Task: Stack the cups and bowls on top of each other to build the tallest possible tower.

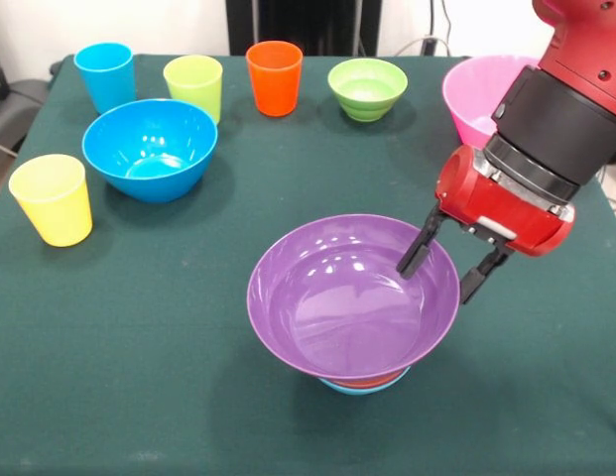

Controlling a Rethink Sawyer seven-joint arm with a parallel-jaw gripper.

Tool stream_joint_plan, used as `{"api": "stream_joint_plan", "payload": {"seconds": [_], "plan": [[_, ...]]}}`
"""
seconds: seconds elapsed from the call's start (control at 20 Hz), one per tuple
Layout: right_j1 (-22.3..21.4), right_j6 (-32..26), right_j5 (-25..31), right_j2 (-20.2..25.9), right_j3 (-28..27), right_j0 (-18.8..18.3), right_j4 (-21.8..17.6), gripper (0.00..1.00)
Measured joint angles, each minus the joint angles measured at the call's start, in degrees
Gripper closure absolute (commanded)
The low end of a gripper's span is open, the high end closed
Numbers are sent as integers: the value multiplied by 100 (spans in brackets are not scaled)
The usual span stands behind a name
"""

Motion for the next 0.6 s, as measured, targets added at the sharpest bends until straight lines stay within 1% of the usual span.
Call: {"api": "stream_joint_plan", "payload": {"seconds": [0.6], "plan": [[19, 0, -29, 0, 51, 64, 134, 0]]}}
